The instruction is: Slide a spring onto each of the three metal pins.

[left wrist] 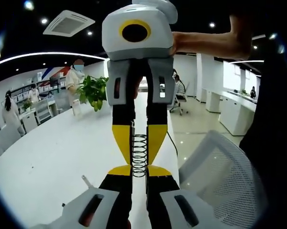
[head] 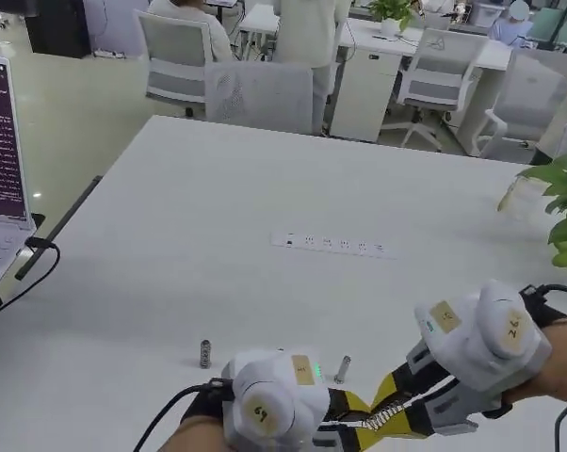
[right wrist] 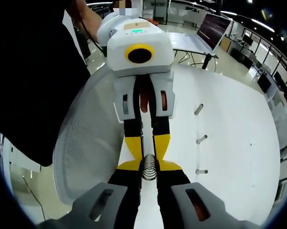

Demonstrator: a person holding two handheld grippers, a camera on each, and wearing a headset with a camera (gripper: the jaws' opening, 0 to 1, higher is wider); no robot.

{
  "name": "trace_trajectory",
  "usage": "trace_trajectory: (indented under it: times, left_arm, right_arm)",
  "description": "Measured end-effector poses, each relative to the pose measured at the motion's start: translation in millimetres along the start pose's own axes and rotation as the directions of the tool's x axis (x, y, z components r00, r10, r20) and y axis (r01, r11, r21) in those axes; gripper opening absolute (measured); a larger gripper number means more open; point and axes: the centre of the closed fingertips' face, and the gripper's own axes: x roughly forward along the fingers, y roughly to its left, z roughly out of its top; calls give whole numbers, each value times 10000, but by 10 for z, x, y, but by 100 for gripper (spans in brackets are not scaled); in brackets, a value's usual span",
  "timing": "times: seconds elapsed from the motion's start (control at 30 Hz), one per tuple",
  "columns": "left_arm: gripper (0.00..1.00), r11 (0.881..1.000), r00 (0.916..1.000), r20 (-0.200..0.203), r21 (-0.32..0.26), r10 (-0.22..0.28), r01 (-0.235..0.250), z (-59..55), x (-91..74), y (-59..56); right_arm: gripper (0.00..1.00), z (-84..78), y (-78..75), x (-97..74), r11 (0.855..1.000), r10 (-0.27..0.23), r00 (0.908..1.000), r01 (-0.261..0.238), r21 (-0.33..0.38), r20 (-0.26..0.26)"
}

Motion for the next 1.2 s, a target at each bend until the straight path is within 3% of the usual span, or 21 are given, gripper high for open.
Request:
trace_trajectory:
  times: [0.57, 1.2]
  left_arm:
    - [6, 9993, 9996, -266, -369, -14, 4, -135, -35, -6]
    - [14, 9924, 9956, -710, -1025, 613, -684, -406, -294, 129]
  right_arm:
    - [8, -31, 16, 108, 10000, -26, 9999, 27, 3, -161]
    - [8, -195, -53, 187, 9982, -211, 9994, 226, 562, -281]
